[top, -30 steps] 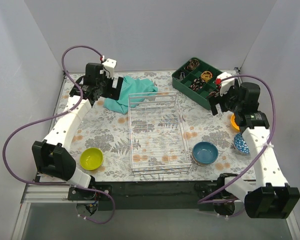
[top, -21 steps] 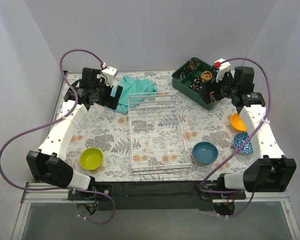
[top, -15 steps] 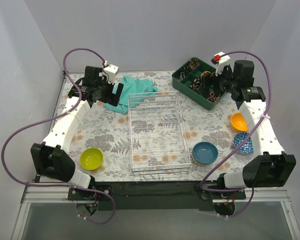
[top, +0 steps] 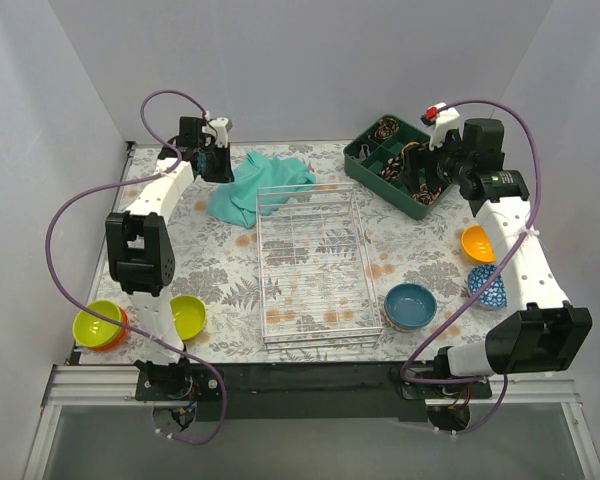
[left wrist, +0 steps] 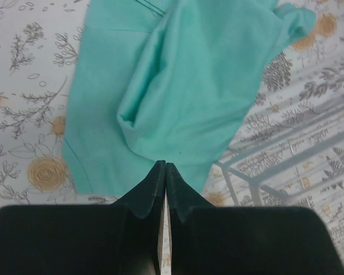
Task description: Load the bowls into the dish rack
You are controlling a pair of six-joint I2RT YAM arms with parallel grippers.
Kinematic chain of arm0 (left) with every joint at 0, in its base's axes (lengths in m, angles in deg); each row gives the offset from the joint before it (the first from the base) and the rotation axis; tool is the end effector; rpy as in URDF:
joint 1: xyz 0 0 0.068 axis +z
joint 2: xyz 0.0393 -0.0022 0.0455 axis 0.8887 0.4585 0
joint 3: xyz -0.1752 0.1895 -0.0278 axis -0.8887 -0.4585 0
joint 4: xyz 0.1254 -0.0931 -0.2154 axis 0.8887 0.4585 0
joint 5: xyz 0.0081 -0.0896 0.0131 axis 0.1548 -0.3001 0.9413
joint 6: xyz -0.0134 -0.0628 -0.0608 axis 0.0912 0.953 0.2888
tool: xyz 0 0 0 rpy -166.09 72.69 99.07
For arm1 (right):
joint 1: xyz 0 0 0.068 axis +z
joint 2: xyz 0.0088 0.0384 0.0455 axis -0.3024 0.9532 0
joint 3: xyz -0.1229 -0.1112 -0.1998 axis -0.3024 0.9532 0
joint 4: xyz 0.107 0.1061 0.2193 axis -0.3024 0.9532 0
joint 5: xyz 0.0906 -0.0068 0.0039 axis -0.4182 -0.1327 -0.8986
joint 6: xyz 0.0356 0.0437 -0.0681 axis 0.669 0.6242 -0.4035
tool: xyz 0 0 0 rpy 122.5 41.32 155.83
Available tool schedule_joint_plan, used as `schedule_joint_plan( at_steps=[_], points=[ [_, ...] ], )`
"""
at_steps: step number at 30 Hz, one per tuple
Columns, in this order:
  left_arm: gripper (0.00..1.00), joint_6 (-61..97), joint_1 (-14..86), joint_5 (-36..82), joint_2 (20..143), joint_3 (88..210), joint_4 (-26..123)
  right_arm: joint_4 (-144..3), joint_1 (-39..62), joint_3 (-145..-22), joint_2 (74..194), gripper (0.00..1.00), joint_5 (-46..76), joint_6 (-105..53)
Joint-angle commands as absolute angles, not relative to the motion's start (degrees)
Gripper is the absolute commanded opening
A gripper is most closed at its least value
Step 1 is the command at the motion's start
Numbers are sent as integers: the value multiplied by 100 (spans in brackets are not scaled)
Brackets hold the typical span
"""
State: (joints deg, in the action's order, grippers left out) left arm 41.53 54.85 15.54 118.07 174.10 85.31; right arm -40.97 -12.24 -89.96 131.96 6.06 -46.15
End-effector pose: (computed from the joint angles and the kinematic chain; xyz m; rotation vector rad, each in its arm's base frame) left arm 0.4604 -0.0850 0.2290 -0.4666 2.4529 -0.6617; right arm 0.3477 0.0558 0.3646 -0.5084 1.9627 0.2177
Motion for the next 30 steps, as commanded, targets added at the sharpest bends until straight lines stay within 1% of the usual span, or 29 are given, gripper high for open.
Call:
schedule_joint_plan(
  at_steps=[1,4,13,21,26,30],
  points=[
    [0,4473,5673,871,12185,17849,8243,-4128,-1207,-9070,13293,85,782,-4456],
    [0,4561,5621,712,12588,18165,8252,-4076,-1207,-9148,13434,84,826,-4456],
    [0,4640,5348,949,13196,18640,8252,-4058,-1207,-9210,13759,85,853,-4456],
    [0,4905,5348,2213,13872,18798,8269,-4049,-1207,-9254,13812,85,1072,-4430],
    [0,4966,5348,2609,14075,18825,8226,-4049,-1198,-9210,13830,85,1125,-4430],
    [0,4975,5462,3250,14040,18685,8155,-4049,-1198,-9219,13865,85,1143,-4447]
  ],
)
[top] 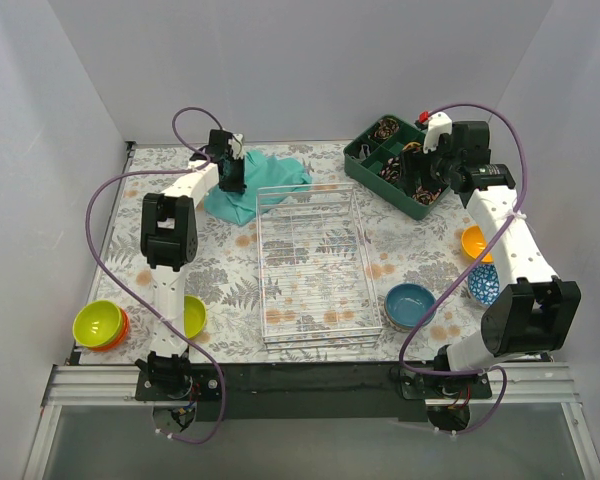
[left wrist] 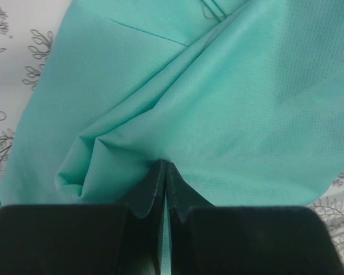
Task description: Load the bowls into the dish rack
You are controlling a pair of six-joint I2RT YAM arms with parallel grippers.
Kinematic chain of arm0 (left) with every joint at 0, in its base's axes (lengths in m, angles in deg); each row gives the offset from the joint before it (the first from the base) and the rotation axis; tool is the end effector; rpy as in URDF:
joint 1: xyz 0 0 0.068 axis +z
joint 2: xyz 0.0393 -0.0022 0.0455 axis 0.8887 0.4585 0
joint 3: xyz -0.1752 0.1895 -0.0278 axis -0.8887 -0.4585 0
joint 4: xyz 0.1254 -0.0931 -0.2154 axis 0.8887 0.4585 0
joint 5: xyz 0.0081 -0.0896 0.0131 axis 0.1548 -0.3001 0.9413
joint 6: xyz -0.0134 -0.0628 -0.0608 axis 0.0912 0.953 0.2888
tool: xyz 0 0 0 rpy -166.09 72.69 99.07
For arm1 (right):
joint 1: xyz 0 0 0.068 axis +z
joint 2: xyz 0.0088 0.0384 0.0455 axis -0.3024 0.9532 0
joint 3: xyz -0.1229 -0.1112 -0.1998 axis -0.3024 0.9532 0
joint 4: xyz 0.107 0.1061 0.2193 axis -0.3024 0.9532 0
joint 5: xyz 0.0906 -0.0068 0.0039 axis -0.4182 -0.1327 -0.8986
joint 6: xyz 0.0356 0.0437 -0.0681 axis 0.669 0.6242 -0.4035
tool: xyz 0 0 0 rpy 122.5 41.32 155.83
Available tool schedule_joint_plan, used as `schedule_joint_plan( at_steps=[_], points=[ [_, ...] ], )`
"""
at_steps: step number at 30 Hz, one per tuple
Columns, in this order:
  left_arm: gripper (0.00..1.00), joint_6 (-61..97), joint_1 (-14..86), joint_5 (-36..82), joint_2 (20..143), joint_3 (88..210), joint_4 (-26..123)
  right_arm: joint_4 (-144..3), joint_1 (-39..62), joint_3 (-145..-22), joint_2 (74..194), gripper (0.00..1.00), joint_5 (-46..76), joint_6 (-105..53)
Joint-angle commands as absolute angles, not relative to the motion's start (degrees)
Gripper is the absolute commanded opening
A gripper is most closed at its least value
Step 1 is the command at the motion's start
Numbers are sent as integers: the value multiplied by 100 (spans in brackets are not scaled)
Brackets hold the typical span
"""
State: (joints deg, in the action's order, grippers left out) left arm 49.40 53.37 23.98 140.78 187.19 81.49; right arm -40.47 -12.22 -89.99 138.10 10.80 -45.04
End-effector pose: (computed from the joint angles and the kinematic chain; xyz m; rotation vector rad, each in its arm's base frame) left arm 0.5267 -0.0966 0.1211 -0.7059 2.5010 -0.5115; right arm 0.3738 0.0521 0.3259 -0.4480 2.1003 0.1639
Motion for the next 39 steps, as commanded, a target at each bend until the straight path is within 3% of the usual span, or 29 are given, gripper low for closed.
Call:
schedule_joint_plan(
  at_steps=[1,20,31,34,35,39],
  points=[
    [0,4966,5506,3443,14023,18641,8164,-4067,-1198,-9219,13874,85,1151,-4456],
    [0,4597,6824,4913,13206,17349,7944,-4137,-1198,-9087,13944,86,985,-4562],
    [0,4394,7291,4423,13012,17884,8163,-4067,-1128,-8771,13707,86,818,-4939],
    [11,4421,7194,4149,12714,18253,8155,-3901,-1075,-8771,13689,86,765,-5124],
    [31,4439,7107,3931,12591,18349,8155,-3830,-1031,-8806,13689,86,678,-5176],
    [65,4404,6852,3411,11802,18535,8094,-3715,-917,-8815,13786,85,958,-5370]
  ],
)
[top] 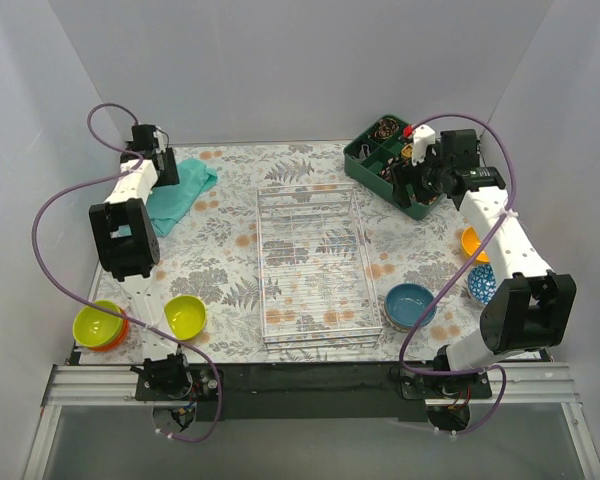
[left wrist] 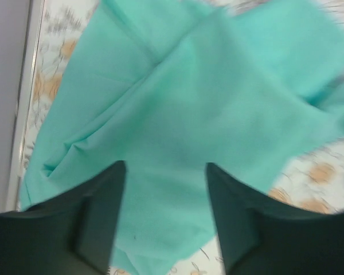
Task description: Load the bowls into the dish rack
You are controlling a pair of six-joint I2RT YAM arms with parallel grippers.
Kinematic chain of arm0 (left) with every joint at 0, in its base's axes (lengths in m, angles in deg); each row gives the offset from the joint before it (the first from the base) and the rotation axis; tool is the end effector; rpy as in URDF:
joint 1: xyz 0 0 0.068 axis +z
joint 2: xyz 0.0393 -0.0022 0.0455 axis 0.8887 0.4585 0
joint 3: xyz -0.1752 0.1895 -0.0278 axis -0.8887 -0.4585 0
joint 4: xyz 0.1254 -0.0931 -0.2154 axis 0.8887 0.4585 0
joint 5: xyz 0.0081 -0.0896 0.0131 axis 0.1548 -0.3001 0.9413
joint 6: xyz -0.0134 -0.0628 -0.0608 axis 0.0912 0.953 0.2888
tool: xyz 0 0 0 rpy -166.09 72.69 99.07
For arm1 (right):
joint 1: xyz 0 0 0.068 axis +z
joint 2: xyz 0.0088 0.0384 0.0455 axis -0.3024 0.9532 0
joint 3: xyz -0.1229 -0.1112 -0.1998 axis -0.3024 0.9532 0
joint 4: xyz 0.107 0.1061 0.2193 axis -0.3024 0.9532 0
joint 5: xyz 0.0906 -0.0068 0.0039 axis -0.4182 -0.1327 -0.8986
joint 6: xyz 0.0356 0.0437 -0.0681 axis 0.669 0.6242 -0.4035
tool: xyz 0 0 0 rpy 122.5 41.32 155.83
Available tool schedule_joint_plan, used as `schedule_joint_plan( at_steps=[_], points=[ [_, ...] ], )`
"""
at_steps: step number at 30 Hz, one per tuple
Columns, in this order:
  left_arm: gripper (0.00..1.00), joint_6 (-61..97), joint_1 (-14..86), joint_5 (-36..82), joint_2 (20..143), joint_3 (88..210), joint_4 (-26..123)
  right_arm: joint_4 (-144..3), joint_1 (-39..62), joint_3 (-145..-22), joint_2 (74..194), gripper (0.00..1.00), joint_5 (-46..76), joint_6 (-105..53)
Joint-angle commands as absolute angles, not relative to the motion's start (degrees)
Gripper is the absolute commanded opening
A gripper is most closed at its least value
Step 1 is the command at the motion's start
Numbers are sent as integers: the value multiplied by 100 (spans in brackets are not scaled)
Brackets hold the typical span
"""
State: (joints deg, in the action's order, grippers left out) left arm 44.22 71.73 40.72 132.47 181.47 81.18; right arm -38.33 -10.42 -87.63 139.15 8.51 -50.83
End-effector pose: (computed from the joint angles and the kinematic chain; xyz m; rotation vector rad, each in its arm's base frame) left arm 0.5071 0.0937 0.1610 -1.0450 2.2264 -0.0140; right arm 0.3693 0.0666 0.2999 -0.6166 2.1489 0.1861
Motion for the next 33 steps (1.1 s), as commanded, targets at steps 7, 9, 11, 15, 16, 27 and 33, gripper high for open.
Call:
schedule_joint_plan(
  at_steps=[7,9,11,15,16,27,33],
  points=[
    [73,4491,6684,2198,10773,17921,8287,-3961,-882,-9393,14566,81,1362,-5256],
    [74,4632,6640,2075,10561,17473,8313,-3970,-846,-9710,14848,80,1397,-5484],
    [74,4720,6631,1995,10263,17009,8305,-3935,-811,-10263,15340,79,1406,-5659],
    [73,4878,6614,1855,9858,16427,8322,-3891,-750,-11107,16044,77,1302,-5704],
    [73,4878,6614,1646,9770,16278,8331,-3865,-724,-11230,16219,77,1214,-5704],
    [72,4729,5034,621,9469,15625,8682,-3891,-223,-10820,15571,79,35,-5336],
    [75,3632,4373,1660,10768,17284,9041,-3829,-143,-10257,14851,80,299,-5264]
  ],
)
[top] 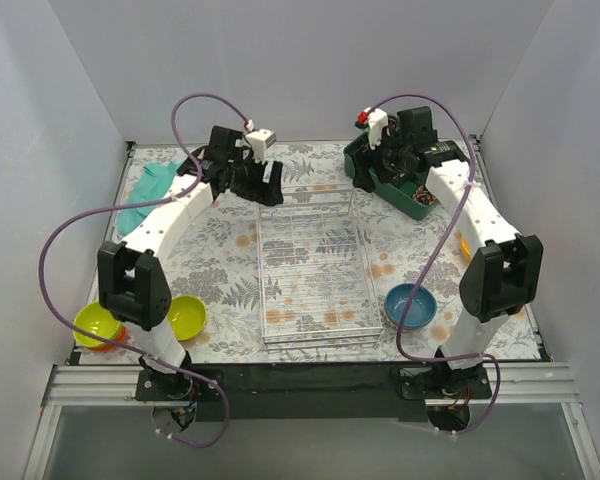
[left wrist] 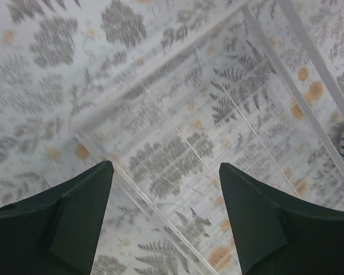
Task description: Load the bowls into the dish rack
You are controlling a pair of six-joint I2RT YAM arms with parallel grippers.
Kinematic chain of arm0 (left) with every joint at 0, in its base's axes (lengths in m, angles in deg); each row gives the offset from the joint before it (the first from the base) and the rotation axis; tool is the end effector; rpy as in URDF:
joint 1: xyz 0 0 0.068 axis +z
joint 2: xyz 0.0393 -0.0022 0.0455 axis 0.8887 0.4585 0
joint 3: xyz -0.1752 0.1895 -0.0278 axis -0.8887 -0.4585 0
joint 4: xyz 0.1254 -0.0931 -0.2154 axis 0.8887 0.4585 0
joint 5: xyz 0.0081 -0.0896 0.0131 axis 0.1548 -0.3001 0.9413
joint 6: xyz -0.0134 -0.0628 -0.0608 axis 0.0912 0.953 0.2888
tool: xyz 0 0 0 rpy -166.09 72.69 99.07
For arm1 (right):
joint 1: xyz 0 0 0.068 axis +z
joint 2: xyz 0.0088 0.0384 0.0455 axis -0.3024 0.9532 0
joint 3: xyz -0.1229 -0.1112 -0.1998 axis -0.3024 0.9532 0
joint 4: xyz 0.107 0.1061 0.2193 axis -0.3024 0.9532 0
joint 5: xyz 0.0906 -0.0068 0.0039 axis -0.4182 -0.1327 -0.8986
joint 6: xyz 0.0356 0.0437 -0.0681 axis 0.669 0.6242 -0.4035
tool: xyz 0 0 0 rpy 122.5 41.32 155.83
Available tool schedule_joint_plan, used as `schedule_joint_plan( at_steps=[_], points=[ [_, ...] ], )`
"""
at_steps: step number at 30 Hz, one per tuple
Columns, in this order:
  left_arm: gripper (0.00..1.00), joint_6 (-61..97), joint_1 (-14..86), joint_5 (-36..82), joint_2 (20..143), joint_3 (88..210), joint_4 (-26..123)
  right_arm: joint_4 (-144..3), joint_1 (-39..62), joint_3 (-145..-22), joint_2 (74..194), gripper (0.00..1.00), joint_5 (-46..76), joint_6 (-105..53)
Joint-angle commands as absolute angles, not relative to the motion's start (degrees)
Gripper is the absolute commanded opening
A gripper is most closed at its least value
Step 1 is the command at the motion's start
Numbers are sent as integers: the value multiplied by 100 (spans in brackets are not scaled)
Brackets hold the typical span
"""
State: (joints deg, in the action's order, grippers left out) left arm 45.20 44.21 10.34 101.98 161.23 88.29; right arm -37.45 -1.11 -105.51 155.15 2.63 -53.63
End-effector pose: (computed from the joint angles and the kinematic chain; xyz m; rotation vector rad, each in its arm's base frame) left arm 0.3690 -0.1530 0.2620 -0.2782 2.5338 -0.8703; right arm 0.4167 0.1521 0.3067 -0.8854 2.0270 0.3590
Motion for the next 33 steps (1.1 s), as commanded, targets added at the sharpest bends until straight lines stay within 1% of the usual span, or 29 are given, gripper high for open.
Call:
schedule_joint_plan(
  at_steps=[1,2,5,8,9,12,15,20,25,28,31,33],
  points=[
    [75,3491,4364,1687,10971,17565,9156,-3829,-152,-10039,14745,80,351,-5308],
    [75,3228,4364,1670,11373,18169,9262,-3821,-152,-9941,14648,80,360,-5396],
    [76,2701,4338,1521,12016,19085,9570,-3803,-143,-9545,14270,81,396,-5502],
    [76,2252,4294,1275,12596,19693,9965,-3768,-152,-9272,14006,81,422,-5555],
    [76,1946,4294,1196,12755,20069,10227,-3768,-152,-9228,13901,81,448,-5564],
    [73,1496,4276,757,13125,20529,10650,-3715,-152,-9096,13734,82,527,-5608],
    [73,1345,4250,580,13170,20460,10555,-3689,-161,-8991,13628,82,615,-5669],
    [71,1187,4127,527,13293,20381,10572,-3698,-152,-8850,13566,83,633,-5643],
    [69,1274,4039,685,13276,20205,10468,-3706,-161,-8815,13575,83,703,-5643],
    [70,1853,4021,1123,12917,20047,9643,-3707,-161,-8824,13584,83,738,-5652],
    [74,2162,4004,1493,12433,19784,8711,-3750,-161,-8797,13575,83,800,-5634],
    [75,2058,3995,1363,12205,19826,8507,-3742,-170,-8762,13575,83,809,-5625]
  ],
)
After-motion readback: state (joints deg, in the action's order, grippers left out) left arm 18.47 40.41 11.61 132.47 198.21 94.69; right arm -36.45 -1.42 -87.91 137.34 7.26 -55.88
